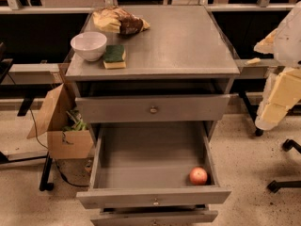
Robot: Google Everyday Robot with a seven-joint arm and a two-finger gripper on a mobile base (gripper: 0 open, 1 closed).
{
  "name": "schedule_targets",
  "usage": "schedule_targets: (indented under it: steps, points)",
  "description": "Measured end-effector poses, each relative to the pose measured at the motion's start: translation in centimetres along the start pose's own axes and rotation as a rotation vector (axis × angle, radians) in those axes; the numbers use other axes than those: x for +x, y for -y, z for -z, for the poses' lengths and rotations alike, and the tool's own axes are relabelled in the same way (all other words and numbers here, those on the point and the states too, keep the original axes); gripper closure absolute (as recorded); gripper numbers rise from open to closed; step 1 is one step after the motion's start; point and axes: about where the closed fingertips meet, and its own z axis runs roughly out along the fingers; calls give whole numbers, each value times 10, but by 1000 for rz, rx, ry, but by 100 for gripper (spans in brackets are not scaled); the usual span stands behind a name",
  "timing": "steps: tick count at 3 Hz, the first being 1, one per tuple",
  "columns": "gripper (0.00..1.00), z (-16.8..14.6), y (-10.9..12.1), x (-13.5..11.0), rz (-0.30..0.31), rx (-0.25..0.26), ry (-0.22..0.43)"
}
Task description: Pick apple from middle drawer and place on counter
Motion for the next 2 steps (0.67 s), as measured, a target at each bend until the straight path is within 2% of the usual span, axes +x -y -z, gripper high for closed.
schedule_targets:
  steps: [1,2]
  points:
    - [0,0,0,0,0,0,0]
    - [0,-21,-2,-6,24,5,47]
